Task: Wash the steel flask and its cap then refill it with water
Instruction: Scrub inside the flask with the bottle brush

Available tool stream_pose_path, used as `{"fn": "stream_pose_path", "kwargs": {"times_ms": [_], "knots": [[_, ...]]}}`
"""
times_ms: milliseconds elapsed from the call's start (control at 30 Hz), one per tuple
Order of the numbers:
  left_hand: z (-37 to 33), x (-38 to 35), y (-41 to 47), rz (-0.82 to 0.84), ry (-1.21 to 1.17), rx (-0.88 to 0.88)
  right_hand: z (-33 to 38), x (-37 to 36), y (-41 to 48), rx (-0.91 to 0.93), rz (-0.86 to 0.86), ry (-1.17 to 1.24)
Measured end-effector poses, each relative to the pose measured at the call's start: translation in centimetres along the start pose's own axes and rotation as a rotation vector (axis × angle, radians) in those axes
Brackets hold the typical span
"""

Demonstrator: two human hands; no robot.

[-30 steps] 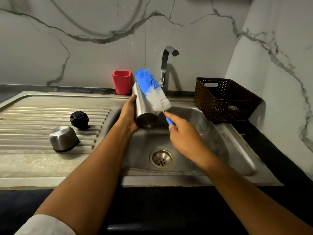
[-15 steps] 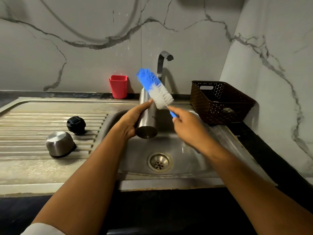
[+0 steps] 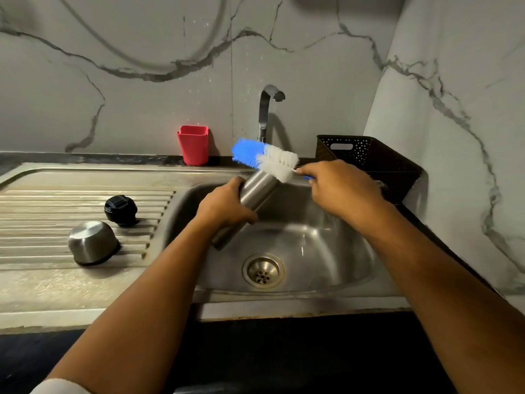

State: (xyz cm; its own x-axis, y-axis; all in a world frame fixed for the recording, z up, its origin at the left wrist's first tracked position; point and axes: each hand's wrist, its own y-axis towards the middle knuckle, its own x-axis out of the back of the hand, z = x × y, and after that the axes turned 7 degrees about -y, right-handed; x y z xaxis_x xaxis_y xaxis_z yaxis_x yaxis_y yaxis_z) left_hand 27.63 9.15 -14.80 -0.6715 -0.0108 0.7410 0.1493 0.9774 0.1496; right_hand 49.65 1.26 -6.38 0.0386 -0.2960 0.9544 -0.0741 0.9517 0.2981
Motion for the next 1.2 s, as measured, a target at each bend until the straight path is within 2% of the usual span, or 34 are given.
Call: {"fn": "stream_pose_path", "kwargs": {"times_ms": [100, 267, 400, 467, 633, 767, 967, 1100, 1200], "knots": [[0.5, 0.0, 0.0, -0.010, 0.156, -0.010, 0.2, 0.4, 0.4, -0.006, 0.016, -0.035], [1.1, 0.8, 0.3, -0.119, 0.118, -0.018, -1.1, 2.9, -0.5, 0.012, -0.016, -0.055], [0.1, 0.1, 0.0, -0.070, 0.238, -0.109, 1.1, 0.3, 1.0, 0.012, 0.055, -0.074], [0.6, 0.3, -0.1, -0.051, 0.269, -0.096, 1.0, 0.6, 1.1, 0.012, 0.046, -0.061], [1.0, 1.8, 0.1, -0.151, 0.361, -0.077, -0.2, 4.7, 0.2, 0.002, 0.038, -0.063], [-0.5, 1.4, 0.0, -0.151, 0.502, -0.156, 2.2, 2.8, 1.8, 0.046, 0.109, -0.131], [-0.8, 2.9, -0.1, -0.203, 0.594, -0.147, 0.0, 7.3, 1.7, 0.031, 0.023, -0.115], [-2.0, 2.9, -0.8, -0.214, 0.748, -0.261, 2.0, 4.0, 2.1, 0.055, 0.115, -0.178], [-2.1, 2.2, -1.6, -0.165, 0.683, -0.261, 1.4, 1.4, 2.0, 0.036, 0.058, -0.120]]}}
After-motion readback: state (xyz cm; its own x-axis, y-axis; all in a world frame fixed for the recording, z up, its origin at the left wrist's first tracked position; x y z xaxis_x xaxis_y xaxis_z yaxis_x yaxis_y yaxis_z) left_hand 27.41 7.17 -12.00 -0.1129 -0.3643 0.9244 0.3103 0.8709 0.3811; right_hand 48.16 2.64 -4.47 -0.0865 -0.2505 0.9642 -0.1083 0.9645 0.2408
